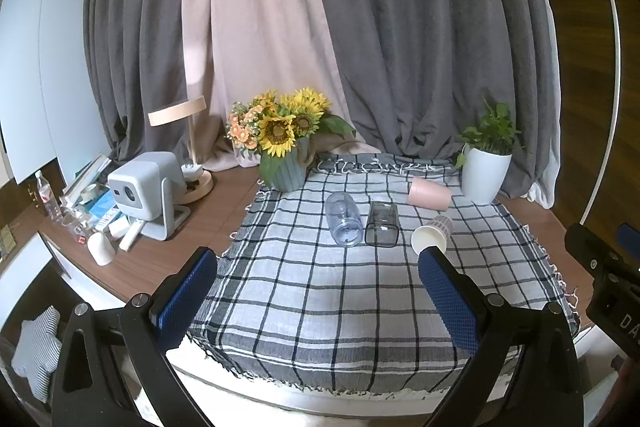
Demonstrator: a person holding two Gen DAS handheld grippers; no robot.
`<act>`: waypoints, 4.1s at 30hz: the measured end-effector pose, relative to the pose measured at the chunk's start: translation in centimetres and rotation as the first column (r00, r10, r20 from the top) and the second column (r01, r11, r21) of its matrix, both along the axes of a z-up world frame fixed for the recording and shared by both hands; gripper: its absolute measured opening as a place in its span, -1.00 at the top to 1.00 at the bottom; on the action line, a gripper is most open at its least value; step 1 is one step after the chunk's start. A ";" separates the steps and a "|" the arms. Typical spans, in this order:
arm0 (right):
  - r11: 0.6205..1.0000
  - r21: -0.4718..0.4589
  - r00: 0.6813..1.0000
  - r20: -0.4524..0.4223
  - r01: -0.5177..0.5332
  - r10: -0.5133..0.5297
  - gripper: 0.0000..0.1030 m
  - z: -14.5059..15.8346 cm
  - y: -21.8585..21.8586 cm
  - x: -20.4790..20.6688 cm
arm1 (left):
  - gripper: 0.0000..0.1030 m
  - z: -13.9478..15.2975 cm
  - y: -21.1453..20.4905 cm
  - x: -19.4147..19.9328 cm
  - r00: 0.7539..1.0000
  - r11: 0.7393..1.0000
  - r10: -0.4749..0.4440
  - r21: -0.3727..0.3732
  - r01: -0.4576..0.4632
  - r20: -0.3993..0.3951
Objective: Flip cup upside down
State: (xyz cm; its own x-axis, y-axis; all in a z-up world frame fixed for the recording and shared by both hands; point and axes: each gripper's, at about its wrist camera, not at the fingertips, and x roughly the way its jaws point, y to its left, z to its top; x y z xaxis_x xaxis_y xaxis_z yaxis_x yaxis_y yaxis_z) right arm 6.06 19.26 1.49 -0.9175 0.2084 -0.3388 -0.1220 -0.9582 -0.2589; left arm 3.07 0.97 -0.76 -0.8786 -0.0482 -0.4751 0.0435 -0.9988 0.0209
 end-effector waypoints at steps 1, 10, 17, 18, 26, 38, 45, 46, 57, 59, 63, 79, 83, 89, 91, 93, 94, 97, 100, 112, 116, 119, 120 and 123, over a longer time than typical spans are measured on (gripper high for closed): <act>1.000 0.000 1.000 0.001 0.000 0.000 -0.66 0.0 0.0 -0.1 | -0.99 0.1 0.1 0.1 1.000 1.000 -0.001 0.000 0.001 -0.001; 1.000 0.003 1.000 0.006 -0.002 0.002 -0.66 0.1 0.0 -0.4 | -0.99 0.1 0.2 -0.2 1.000 1.000 -0.001 0.004 0.001 0.002; 1.000 0.004 1.000 0.006 -0.002 0.002 -0.66 0.1 0.0 -0.3 | -0.99 0.1 0.2 -0.2 1.000 1.000 -0.002 0.006 0.002 0.001; 1.000 0.005 1.000 0.005 -0.003 0.003 -0.66 0.1 0.0 -0.3 | -0.99 0.1 0.2 -0.3 1.000 1.000 -0.003 0.007 0.003 0.002; 1.000 0.009 1.000 0.005 -0.011 0.011 -0.66 0.0 0.2 -0.4 | -0.99 0.0 0.3 -0.7 1.000 1.000 -0.001 0.009 0.001 0.003; 1.000 0.012 1.000 0.017 -0.021 0.021 -0.66 -0.7 0.3 -1.1 | -0.99 -0.6 0.3 -1.2 0.999 1.000 -0.017 0.011 0.017 0.034; 0.999 0.009 0.996 0.086 -0.035 0.035 -0.66 -1.6 -0.8 -4.3 | -0.99 -1.6 -1.7 -4.6 0.993 0.999 -0.015 0.041 0.011 0.113; 0.999 0.006 0.994 0.098 -0.037 0.036 -0.66 -1.8 -1.1 -5.0 | -0.99 -1.8 -2.1 -5.3 0.992 0.999 -0.009 0.039 0.005 0.123; 1.000 -0.025 0.961 0.276 -0.019 0.025 -0.66 -4.8 -4.2 -16.9 | -0.99 -4.7 -5.4 -16.0 0.974 0.996 -0.044 0.081 0.026 0.224; 1.000 -0.022 0.952 0.304 -0.012 0.018 -0.66 -5.3 -4.8 -19.2 | -0.99 -5.4 -5.9 -18.2 0.966 0.996 -0.054 0.087 0.033 0.252; 1.000 -0.019 0.934 0.358 -0.003 0.009 -0.66 -6.6 -5.8 -24.2 | -0.99 -6.7 -6.5 -22.3 0.956 0.998 -0.045 0.062 0.028 0.290; 0.976 -0.104 0.762 0.642 0.191 -0.081 -0.48 -14.1 -3.0 -41.4 | -0.99 -12.0 -6.4 -33.8 0.904 0.994 -0.061 0.103 0.019 0.423; 0.969 -0.087 0.731 0.673 0.233 -0.115 -0.46 -15.2 -2.7 -42.9 | -0.99 -13.0 -6.2 -35.1 0.894 0.995 -0.060 0.102 0.016 0.445; 0.963 -0.055 0.690 0.709 0.263 -0.147 -0.39 -16.8 -2.4 -44.6 | -0.99 -13.8 -5.9 -36.1 0.884 0.996 -0.057 0.092 0.017 0.463; 0.962 -0.049 0.679 0.718 0.270 -0.154 -0.39 -17.0 -2.1 -45.1 | -0.99 -14.0 -5.8 -36.2 0.882 0.996 -0.058 0.089 0.018 0.468; 0.954 -0.036 0.655 0.735 0.296 -0.176 -0.37 -17.6 -2.0 -45.3 | -0.99 -14.1 -5.6 -36.3 0.879 0.996 -0.058 0.083 0.021 0.472; 0.952 -0.028 0.641 0.745 0.306 -0.184 -0.35 -18.0 -1.8 -45.4 | -0.99 -14.2 -5.5 -36.3 0.879 0.997 -0.056 0.078 0.021 0.474; 0.944 -0.021 0.605 0.773 0.329 -0.193 -0.34 -19.3 -1.3 -45.6 | -0.99 -14.3 -5.1 -36.1 0.878 0.998 -0.055 0.060 0.030 0.475; 0.942 -0.013 0.596 0.777 0.337 -0.202 -0.32 -19.8 -1.2 -45.5 | -0.99 -14.3 -4.8 -35.9 0.876 0.998 -0.058 0.042 0.043 0.479; 0.963 0.036 0.699 0.680 0.268 -0.221 -0.31 -13.9 -4.5 -39.3 | -0.99 -13.2 -6.1 -33.8 0.879 0.997 -0.071 0.062 0.047 0.471; 0.972 0.019 0.755 0.626 0.235 -0.194 -0.31 -11.5 -6.0 -36.4 | -0.99 -13.2 -6.8 -32.1 0.873 0.996 -0.089 0.068 0.064 0.480; 0.980 0.018 0.771 0.614 0.197 -0.166 -0.31 -11.5 -7.7 -33.9 | -0.99 -13.8 -7.1 -30.8 0.862 0.995 -0.101 0.069 0.077 0.496; 0.982 0.010 0.763 0.628 0.187 -0.152 -0.31 -11.9 -8.1 -33.1 | -0.99 -14.1 -7.2 -30.4 0.858 0.995 -0.102 0.063 0.081 0.504; 0.982 -0.014 0.731 0.670 0.187 -0.129 -0.31 -14.3 -8.2 -32.0 | -0.99 -15.0 -7.5 -29.1 0.846 0.995 -0.096 0.044 0.085 0.524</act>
State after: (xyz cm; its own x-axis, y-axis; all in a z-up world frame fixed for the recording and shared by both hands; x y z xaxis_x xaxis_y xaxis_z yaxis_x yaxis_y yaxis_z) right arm -25.95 11.07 -12.83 -0.4092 0.2775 -0.8693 -0.0979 -0.9605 -0.2605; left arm -26.04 -6.54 -15.81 -0.4975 0.0322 -0.8669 -0.0596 -0.9982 -0.0029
